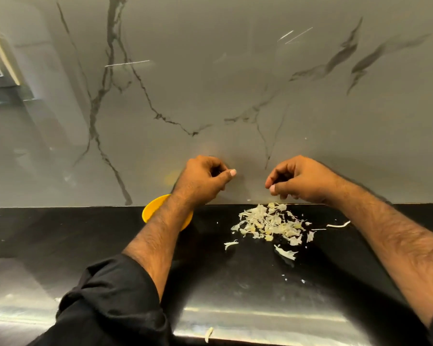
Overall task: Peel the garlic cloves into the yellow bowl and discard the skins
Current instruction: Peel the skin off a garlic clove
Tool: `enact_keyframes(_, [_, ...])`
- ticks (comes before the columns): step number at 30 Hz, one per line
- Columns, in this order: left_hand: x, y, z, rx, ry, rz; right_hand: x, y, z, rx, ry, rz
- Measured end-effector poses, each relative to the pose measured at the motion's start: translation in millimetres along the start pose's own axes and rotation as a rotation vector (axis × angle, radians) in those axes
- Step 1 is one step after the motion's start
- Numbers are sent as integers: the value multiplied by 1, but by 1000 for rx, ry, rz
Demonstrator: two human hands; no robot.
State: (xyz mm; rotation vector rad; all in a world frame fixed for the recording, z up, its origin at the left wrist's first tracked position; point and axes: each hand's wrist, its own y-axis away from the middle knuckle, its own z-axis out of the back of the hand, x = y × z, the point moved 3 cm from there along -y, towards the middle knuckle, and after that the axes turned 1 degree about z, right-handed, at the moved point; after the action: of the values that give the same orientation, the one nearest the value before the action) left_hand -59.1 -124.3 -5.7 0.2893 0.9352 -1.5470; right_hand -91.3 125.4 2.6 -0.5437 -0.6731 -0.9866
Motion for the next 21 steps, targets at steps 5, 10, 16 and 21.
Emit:
enact_keyframes(5, [-2,-9,-20,7,-84,-65,-11,4,-25,65,202,65])
enact_keyframes(10, [6,-4,-20,17,-6,-75,-8,9,-18,103,245,84])
enact_keyframes(16, [1,1,-20,2,34,-116,-1,18,-26,254,176,89])
enact_keyframes(21, [3,2,-17,4,10,-104,-6,14,-35,267,347,96])
